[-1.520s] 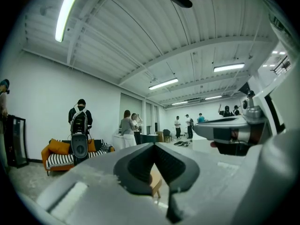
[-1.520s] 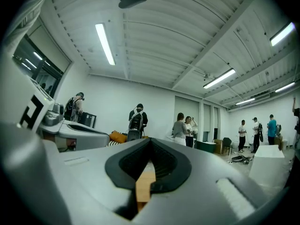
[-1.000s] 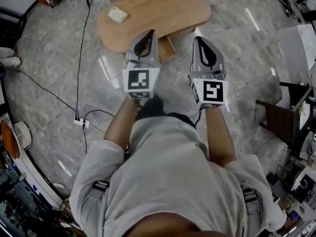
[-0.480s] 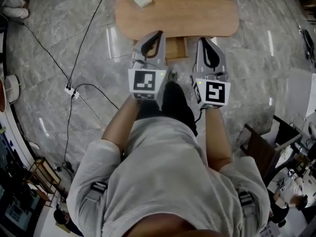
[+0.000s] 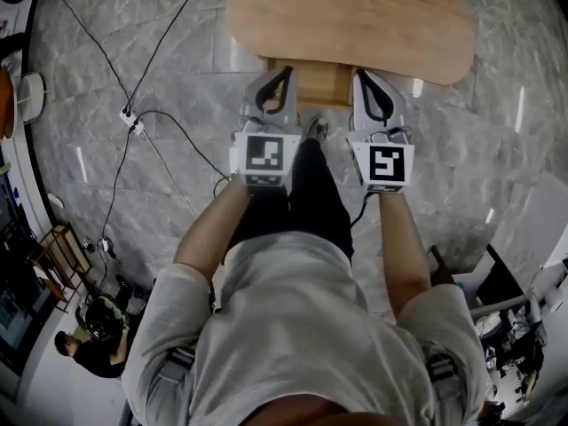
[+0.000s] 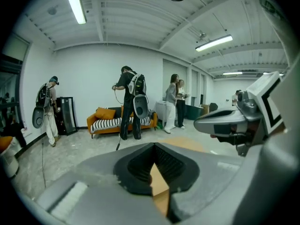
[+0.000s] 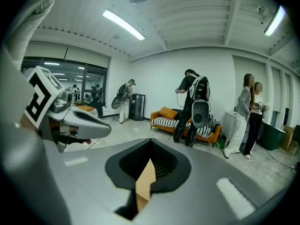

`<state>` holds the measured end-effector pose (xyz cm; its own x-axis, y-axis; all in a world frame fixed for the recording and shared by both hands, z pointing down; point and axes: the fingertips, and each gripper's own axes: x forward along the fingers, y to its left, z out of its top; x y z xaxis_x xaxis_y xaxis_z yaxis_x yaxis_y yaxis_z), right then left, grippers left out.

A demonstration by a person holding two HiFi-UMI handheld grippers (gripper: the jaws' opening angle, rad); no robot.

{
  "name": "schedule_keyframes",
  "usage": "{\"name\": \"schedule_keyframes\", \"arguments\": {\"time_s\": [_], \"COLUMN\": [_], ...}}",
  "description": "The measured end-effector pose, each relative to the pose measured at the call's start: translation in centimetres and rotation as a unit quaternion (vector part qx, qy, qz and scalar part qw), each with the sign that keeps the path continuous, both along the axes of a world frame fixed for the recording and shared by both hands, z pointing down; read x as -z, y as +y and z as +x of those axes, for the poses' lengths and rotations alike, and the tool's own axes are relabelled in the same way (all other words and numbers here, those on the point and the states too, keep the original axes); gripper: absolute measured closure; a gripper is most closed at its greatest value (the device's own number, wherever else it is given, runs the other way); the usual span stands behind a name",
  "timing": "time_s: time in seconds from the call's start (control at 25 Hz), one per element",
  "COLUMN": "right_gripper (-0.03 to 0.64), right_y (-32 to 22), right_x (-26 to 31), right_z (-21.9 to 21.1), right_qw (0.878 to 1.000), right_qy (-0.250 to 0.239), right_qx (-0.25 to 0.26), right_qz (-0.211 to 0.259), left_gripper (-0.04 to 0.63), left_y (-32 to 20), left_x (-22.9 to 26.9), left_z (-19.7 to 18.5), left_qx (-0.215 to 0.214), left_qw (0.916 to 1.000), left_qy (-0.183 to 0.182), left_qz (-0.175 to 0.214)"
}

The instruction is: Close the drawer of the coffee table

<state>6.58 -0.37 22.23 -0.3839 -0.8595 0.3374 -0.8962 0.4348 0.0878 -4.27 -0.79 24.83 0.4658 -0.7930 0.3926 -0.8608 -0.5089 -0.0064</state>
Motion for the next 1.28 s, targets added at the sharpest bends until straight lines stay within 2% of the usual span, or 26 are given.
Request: {"name": "schedule_keyframes", "arguments": {"time_s": [0.2, 0.32, 0.44, 0.6, 0.68, 0.8, 1.0, 1.12, 1.28], "right_gripper": [0.611, 0.611, 0.611, 0.611, 0.611, 0.611, 0.611, 0.611, 0.611], "right_y": [0.2, 0.6, 1.4, 2.6, 3.2, 4.1, 6.1, 7.0, 8.1], "right_x": [-6.4, -10.2, -13.8, -18.7, -21.3, -25.4, -31.6, -34.7, -38.5], "right_z": [-0.4, -1.3, -2.2, -2.9, -3.0, -3.3, -3.1, -2.7, -1.9], "right_qw": [0.999, 0.997, 0.994, 0.987, 0.984, 0.981, 0.973, 0.969, 0.964], "right_qy": [-0.003, 0.002, 0.013, 0.039, 0.046, 0.042, 0.043, 0.061, 0.082], "right_qx": [0.026, 0.049, 0.083, 0.123, 0.126, 0.124, 0.123, 0.128, 0.133], "right_qz": [-0.033, -0.055, -0.070, -0.095, -0.113, -0.141, -0.189, -0.202, -0.215], "left_gripper": [0.574, 0.575, 0.574, 0.575, 0.574, 0.575, 0.575, 0.575, 0.574], "left_y": [1.8, 2.5, 3.0, 3.8, 4.2, 5.1, 6.0, 6.8, 8.2], "left_x": [-6.1, -9.9, -13.1, -18.2, -21.1, -25.3, -30.9, -33.9, -38.5], "left_z": [0.6, -0.6, -1.8, -3.6, -4.4, -5.3, -6.1, -6.2, -6.8], "left_qx": [-0.013, 0.003, 0.015, 0.013, 0.006, 0.001, -0.011, -0.019, -0.025], "left_qw": [0.9989, 0.9971, 0.9956, 0.9923, 0.9890, 0.9830, 0.9759, 0.9711, 0.9596], "left_qy": [-0.014, -0.016, -0.023, -0.052, -0.075, -0.087, -0.121, -0.130, -0.152], "left_qz": [-0.044, -0.074, -0.089, -0.111, -0.128, -0.161, -0.181, -0.199, -0.235]}}
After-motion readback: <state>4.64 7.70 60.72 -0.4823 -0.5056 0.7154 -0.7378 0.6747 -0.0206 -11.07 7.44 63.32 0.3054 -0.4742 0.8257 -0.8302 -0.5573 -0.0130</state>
